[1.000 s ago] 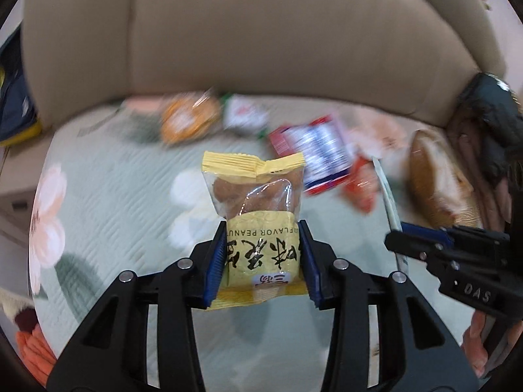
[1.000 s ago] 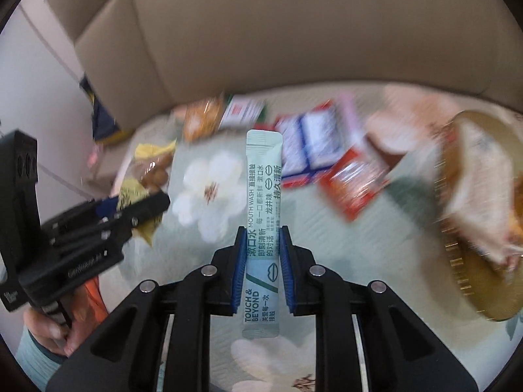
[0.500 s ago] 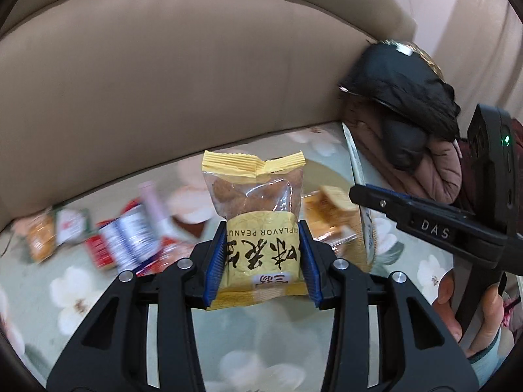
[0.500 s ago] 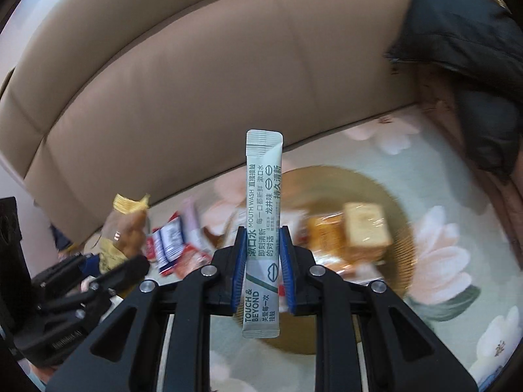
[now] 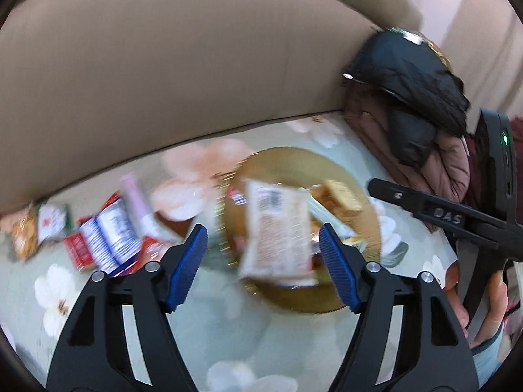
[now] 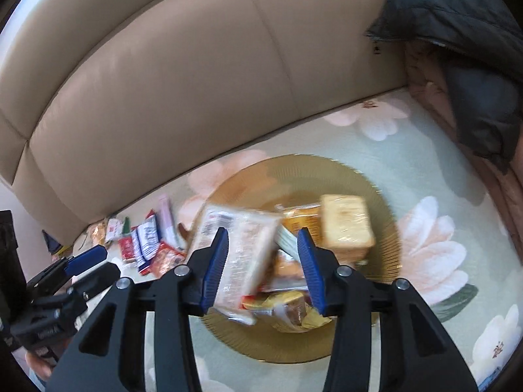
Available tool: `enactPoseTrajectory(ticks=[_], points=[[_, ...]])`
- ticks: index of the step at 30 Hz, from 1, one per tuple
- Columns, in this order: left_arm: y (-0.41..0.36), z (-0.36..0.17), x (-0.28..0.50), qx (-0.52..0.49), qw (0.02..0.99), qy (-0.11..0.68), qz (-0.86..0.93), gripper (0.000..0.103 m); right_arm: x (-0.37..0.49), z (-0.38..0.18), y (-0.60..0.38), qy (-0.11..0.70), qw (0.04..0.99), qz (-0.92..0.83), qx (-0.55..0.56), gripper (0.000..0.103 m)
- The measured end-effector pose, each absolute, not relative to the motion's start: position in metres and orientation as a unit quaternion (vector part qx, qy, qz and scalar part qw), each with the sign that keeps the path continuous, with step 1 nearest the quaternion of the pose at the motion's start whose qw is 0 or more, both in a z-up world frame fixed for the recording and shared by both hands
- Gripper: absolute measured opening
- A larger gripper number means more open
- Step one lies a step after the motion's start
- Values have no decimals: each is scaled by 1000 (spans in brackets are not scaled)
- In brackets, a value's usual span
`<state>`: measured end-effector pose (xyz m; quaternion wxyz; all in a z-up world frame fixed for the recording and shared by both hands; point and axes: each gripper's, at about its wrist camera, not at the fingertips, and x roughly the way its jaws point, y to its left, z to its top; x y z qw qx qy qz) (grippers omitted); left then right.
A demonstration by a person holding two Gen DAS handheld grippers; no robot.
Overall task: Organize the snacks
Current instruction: 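Carry both items over the gold plate and open both tools, then move both tools back toward the white cake packet and round biscuit bag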
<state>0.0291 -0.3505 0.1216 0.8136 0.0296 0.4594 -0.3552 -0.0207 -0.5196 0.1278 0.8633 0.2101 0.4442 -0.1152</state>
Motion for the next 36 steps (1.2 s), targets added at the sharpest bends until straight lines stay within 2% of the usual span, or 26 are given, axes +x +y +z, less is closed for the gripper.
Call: enactPoseTrajectory(ticks=[4,16,24,30,32,34,36], points=[[-295,115,41,3,825,469,-317,73,-5,131,-481,449,868,-80,197,54],[-140,84,70,-90,837,496,-214,74,54,113,-334,500,855,32,132,67],[-40,46,101,-139,830,522,-141,74,99,78,-264,528,841,67,100,68],[-4,23,133,-187,816,533,-122,74,151,44,-223,533,838,96,65,68],[-2,19,148,-197,813,534,-120,77,169,33,-215,534,836,105,62,68],[-2,18,164,-207,813,531,-117,87,183,25,-210,537,835,109,54,68],[-2,16,180,-215,814,528,-110,91,202,15,-209,541,831,116,57,70]])
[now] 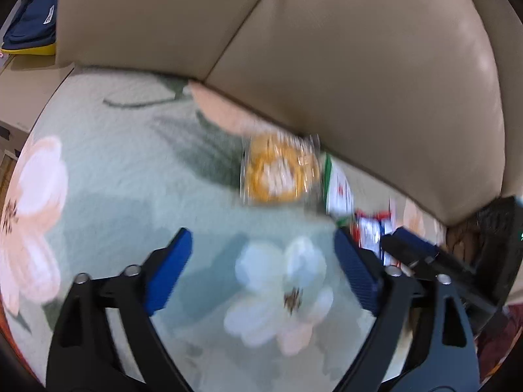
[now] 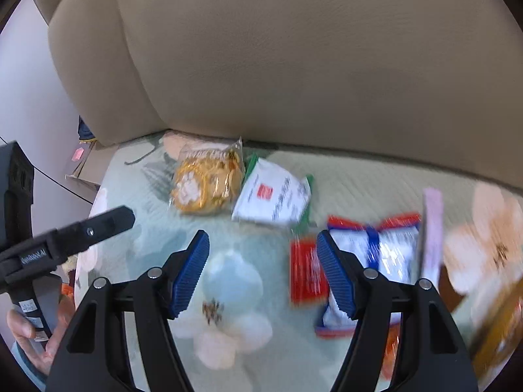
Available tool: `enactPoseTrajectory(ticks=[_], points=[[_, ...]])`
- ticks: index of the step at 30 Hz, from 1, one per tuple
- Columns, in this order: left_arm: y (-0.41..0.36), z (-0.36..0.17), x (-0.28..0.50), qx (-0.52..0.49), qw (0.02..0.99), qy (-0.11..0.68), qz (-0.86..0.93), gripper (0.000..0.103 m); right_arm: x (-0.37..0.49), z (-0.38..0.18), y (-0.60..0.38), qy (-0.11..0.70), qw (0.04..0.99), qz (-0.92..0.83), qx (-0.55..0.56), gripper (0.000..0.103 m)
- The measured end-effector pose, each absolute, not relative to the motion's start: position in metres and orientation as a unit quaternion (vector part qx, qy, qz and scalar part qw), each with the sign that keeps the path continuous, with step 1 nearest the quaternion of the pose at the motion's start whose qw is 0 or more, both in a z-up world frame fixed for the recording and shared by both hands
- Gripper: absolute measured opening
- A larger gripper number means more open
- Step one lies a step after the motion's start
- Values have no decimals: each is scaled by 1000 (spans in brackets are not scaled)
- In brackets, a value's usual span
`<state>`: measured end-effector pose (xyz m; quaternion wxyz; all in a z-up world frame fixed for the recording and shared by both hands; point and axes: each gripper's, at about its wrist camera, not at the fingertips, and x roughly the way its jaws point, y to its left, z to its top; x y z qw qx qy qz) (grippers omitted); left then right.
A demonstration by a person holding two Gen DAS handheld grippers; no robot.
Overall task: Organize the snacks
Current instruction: 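Move both tools back toward the white cake packet and round biscuit bag, then grasp the white cake packet with right tool while left tool grasps biscuit bag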
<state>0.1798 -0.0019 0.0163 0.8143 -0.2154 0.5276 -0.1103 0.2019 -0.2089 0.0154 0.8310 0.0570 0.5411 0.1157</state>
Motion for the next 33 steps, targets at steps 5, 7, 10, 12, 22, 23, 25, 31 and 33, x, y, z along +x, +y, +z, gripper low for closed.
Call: enactPoseTrajectory(ticks=[5,7,10,12,22,23,25,31,33], points=[[-8,4,223,-219,807,539,-101,93,234,-9,-224,564,810,112,111,79],[-9,-3,236,-221,805,542,-92,96,240,-17,-228,572,804,106,128,79],[-11,-20,253,-244,792,554,-83,96,251,-32,-234,583,793,96,148,79],[-15,-31,261,-260,780,563,-80,96,256,-41,-236,591,786,91,159,77],[-70,-28,265,-150,803,569,-96,54,252,-43,-212,575,814,58,53,56],[-74,-25,263,-139,804,569,-96,52,250,-42,-209,573,816,58,46,54],[-79,-21,256,-123,808,568,-101,46,245,-39,-208,572,816,65,40,52],[-48,-21,224,-174,799,567,-97,40,218,-20,-204,560,821,103,27,51],[-33,-24,209,-190,796,568,-88,40,202,-7,-199,551,826,116,19,51]])
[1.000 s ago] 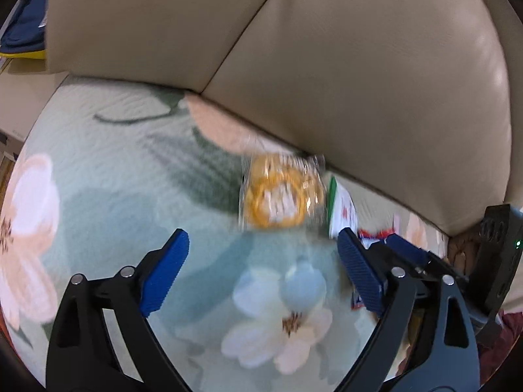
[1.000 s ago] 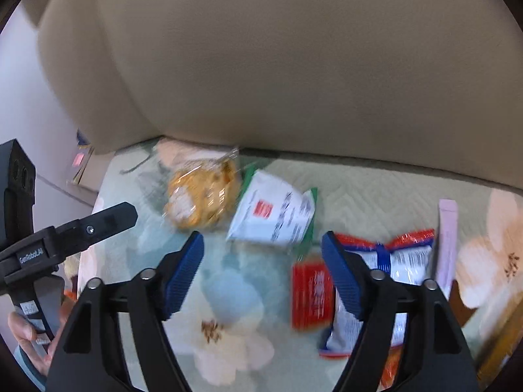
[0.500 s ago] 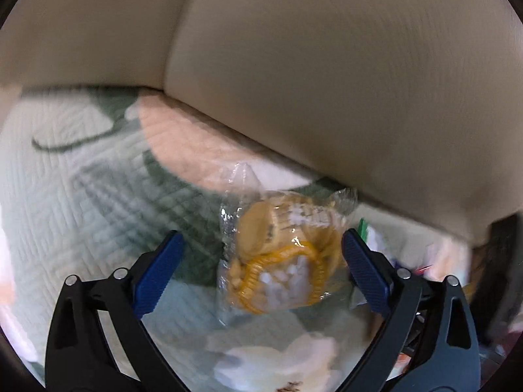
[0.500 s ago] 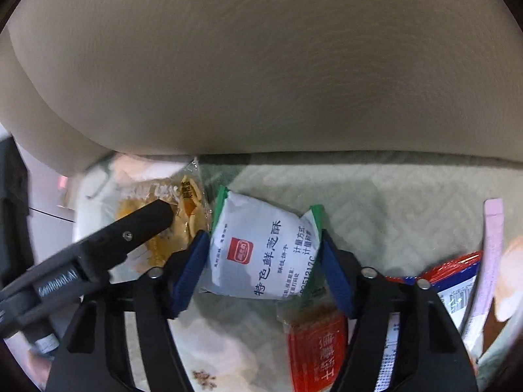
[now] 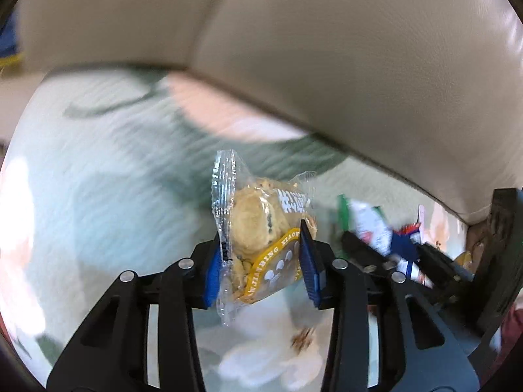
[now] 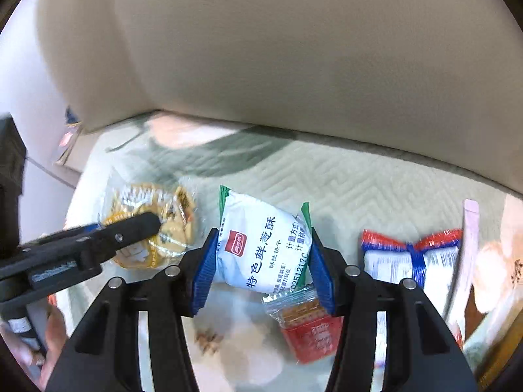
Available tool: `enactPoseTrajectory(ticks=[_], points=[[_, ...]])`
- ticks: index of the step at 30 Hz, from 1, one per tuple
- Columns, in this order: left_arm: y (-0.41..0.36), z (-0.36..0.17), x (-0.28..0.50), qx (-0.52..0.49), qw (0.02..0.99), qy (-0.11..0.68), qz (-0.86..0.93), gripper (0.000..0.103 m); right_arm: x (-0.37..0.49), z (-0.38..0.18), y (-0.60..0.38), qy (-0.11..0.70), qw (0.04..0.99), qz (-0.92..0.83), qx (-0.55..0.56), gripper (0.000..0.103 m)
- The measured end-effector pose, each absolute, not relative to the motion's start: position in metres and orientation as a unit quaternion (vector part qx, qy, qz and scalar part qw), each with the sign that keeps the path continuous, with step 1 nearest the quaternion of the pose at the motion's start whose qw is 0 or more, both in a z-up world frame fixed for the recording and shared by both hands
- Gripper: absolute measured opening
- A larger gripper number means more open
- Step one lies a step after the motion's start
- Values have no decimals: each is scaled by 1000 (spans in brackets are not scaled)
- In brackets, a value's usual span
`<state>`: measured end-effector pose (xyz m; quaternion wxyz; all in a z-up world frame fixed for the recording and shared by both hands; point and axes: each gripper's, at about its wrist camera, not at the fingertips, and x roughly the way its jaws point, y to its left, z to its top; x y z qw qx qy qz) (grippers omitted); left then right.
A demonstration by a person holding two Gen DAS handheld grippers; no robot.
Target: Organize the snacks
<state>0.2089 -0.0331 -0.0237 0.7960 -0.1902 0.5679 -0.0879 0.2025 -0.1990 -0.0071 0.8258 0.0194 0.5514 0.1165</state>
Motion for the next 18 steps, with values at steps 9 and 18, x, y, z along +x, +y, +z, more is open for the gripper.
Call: enactPoseTrajectory(ticks=[9,18], points=[[27,-47,111,-357,736,574,-53,39,112,15,-193,553,820,146,1,52],[22,-46,41,-373,711,593,-59,51,60,-17,-217,597,798,87,-22,52]])
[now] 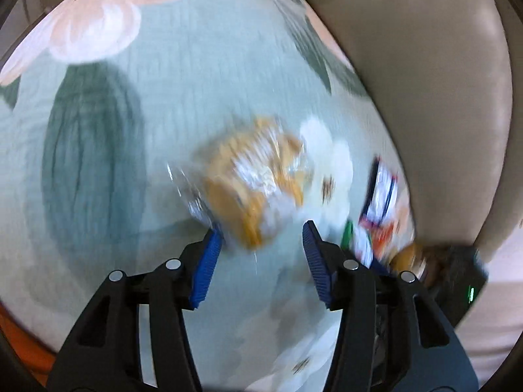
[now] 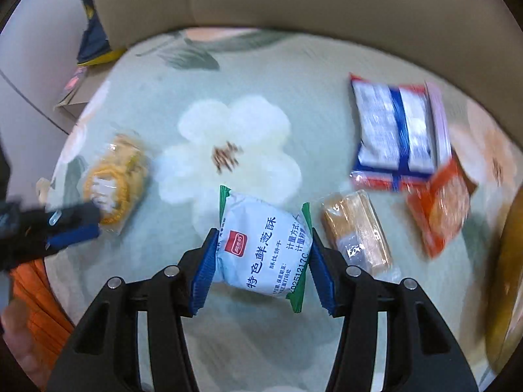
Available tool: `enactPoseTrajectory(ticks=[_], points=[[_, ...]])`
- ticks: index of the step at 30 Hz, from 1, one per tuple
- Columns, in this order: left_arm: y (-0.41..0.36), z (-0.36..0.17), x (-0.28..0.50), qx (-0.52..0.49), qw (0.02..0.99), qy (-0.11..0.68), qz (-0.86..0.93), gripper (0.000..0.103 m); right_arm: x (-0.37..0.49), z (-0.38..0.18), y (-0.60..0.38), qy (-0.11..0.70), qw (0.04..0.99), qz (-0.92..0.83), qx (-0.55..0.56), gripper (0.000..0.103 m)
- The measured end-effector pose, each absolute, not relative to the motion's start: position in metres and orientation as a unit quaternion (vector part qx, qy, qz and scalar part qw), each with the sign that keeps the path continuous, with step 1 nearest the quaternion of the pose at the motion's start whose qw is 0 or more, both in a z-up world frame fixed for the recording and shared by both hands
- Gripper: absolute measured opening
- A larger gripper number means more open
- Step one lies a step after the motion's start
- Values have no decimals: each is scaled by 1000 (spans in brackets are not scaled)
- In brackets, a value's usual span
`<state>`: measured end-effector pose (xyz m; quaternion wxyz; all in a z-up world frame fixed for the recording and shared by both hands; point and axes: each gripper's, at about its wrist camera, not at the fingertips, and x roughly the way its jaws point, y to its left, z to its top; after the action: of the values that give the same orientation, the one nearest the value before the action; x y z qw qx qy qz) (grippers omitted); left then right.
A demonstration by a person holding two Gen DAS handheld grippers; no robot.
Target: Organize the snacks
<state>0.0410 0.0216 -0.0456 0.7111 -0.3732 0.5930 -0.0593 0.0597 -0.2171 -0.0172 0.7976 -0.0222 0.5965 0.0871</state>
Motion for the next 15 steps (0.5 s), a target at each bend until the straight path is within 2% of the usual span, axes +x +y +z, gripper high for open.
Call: enactPoseTrajectory(ticks=[5,8,10,13,15], points=[[25,-32,16,-304,739,600,-41,58,49,-27,-221,608,789,84,-15,53],[35,-12,17,-253,770,586,-10,71,47,-31,-219,613,786,84,-17,53],[34,-1,23,-218,787,576,-19,87,46,-32,-220,615,784,88,-14,53],[14,6,40,-141,809,569,-49,97,48,-33,-214,611,786,94,-16,57],[2,5,51,-103,811,573,-63,97,49,-35,-216,613,784,100,-11,65]])
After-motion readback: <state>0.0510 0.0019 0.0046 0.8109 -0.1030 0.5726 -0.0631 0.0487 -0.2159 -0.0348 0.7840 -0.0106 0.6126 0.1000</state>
